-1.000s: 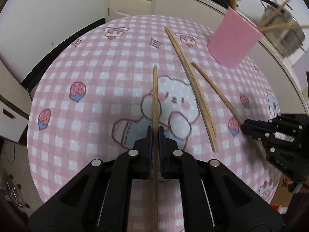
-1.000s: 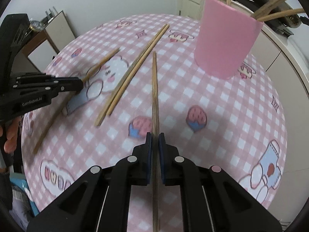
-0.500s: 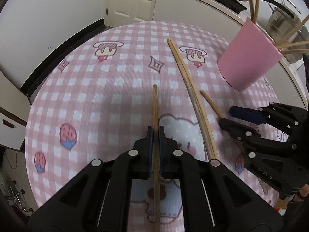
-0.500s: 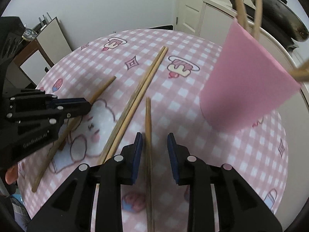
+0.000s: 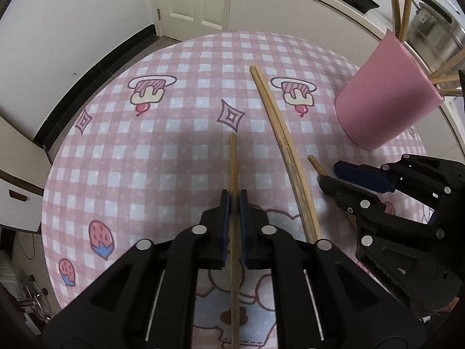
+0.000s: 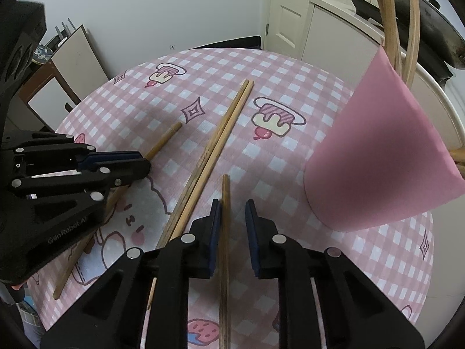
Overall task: Organize utensils
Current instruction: 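Lift both held chopsticks upright and carry them over the pink cup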
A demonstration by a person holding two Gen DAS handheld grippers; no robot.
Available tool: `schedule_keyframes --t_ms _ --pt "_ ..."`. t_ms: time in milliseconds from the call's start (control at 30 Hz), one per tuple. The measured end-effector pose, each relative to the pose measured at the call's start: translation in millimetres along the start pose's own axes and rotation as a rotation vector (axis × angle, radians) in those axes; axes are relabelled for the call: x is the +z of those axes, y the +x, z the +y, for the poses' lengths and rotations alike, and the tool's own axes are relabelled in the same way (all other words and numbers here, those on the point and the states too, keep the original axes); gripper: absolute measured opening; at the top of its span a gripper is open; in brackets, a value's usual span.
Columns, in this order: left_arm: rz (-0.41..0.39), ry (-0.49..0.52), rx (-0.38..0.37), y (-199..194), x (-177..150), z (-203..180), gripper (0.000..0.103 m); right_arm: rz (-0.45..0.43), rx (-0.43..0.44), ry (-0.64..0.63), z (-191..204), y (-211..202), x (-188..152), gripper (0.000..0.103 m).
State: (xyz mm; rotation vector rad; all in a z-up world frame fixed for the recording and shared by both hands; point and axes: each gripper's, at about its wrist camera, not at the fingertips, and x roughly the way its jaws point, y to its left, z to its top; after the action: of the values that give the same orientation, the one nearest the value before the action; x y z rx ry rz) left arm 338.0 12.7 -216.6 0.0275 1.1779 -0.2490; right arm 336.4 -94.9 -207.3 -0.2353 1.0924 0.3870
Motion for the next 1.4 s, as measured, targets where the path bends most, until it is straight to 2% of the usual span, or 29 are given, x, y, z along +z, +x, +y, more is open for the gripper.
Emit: schedule_keyframes --t_ms 67,133,167,333,467,700,900,1133,1400 --pt "-0.008 0.009 0.005 3 4 -1 0.016 -0.003 -0.004 -0.001 0 1 0 0.005" --pt "-0.025 0.019 0.025 8 7 -6 0.014 -0.007 0.002 0.005 -1 1 0 0.004" --pt "-0.03 0.024 0.034 8 7 -8 0.006 -0.011 0.005 0.007 -2 -1 -1 0.004" --pt "-0.072 0.025 0.024 -6 6 -14 0.006 -0.064 0.027 0.02 -6 -24 -7 0.004" --pt "-0.16 0.018 0.008 -45 5 -16 0.006 -0.136 0.037 0.021 -7 -59 -7 0.004" --pt "-0.358 0.025 -0.066 -135 1 -33 0.006 -0.321 0.049 0.016 -8 -148 -11 0.004" --pt "-0.51 0.047 -0.092 -196 -10 -52 0.006 -0.439 0.022 0.011 -14 -210 -19 0.004" --pt "-0.638 0.047 -0.127 -235 -11 -73 0.006 -0.577 -0.018 0.031 -37 -268 -23 0.004" --pt "-0.756 0.054 -0.129 -260 18 -101 0.006 -0.693 -0.059 0.058 -55 -296 -10 0.004"
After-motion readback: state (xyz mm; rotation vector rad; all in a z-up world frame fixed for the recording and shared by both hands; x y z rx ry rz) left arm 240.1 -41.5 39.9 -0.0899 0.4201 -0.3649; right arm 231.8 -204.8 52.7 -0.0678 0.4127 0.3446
